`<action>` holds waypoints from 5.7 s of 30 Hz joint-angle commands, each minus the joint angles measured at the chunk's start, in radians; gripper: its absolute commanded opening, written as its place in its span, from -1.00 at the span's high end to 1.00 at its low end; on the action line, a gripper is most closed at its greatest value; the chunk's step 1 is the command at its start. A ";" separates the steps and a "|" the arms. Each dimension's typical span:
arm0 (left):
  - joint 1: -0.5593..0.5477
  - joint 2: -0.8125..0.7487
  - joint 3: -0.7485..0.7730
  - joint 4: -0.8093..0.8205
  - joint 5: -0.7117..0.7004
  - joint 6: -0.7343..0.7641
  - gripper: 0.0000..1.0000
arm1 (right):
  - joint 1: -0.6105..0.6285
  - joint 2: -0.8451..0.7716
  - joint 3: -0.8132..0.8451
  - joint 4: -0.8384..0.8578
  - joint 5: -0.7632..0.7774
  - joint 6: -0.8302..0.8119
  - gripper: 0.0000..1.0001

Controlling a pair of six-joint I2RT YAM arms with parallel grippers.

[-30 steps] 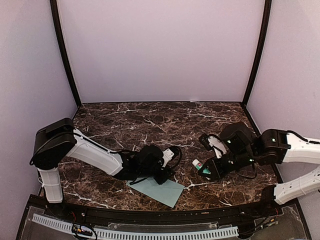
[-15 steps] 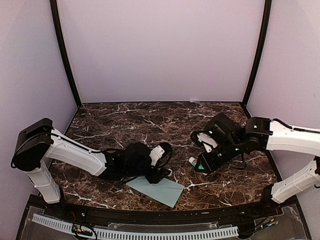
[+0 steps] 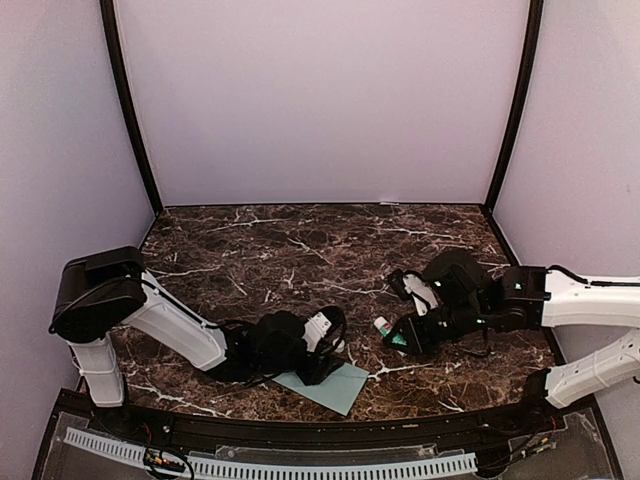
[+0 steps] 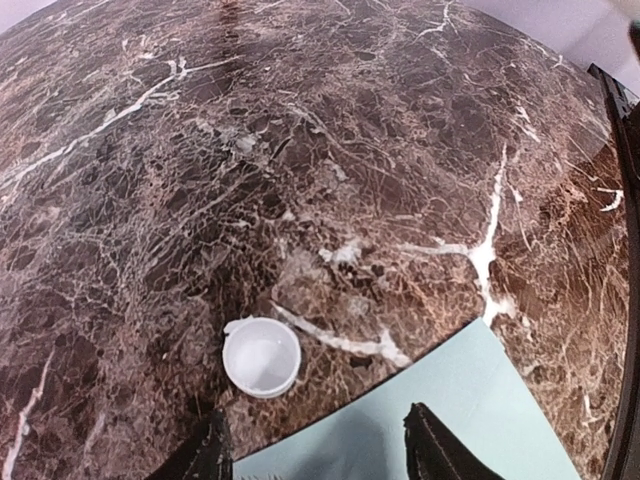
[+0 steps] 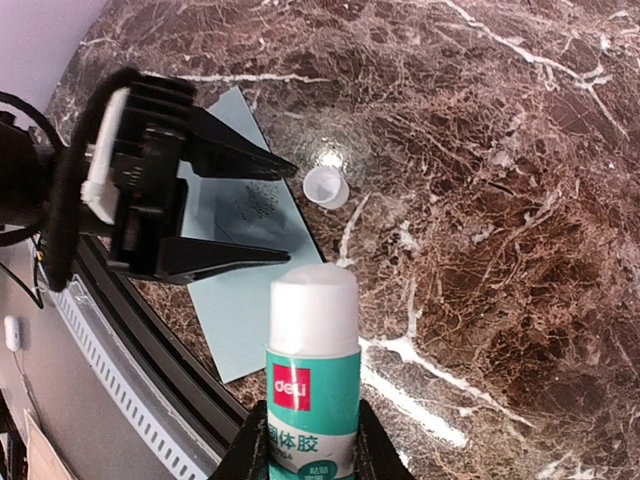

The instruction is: Place the letter into the envelope and seal it

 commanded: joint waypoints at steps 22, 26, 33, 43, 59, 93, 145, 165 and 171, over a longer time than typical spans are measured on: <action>-0.005 0.114 0.201 -0.131 -0.101 0.076 0.73 | -0.006 -0.275 -0.164 0.092 0.046 0.043 1.00; -0.012 0.076 0.303 -0.383 -0.156 0.165 0.74 | -0.006 -0.292 -0.152 0.059 0.097 0.032 1.00; -0.028 0.096 0.539 -0.828 -0.395 0.288 0.73 | -0.007 -0.326 -0.159 0.039 0.161 0.038 1.00; -0.030 0.222 0.813 -1.354 -0.350 0.296 0.68 | -0.007 -0.406 -0.190 0.069 0.147 0.052 1.00; 0.005 0.368 0.963 -1.498 -0.220 0.308 0.22 | -0.003 -0.429 -0.191 0.062 0.119 0.058 1.00; 0.094 -0.474 0.009 -0.329 0.053 0.343 -0.11 | -0.002 -0.553 -0.376 0.403 0.102 -0.047 1.00; 0.234 0.086 -0.096 0.335 0.377 0.275 -0.04 | 0.108 -0.505 -0.462 0.554 0.155 0.012 1.00; 0.235 0.138 -0.056 0.290 0.363 0.321 0.38 | 0.115 -0.508 -0.459 0.542 0.148 0.025 1.00; 0.235 0.143 -0.054 0.295 0.365 0.331 0.74 | 0.116 -0.505 -0.456 0.539 0.149 0.024 1.00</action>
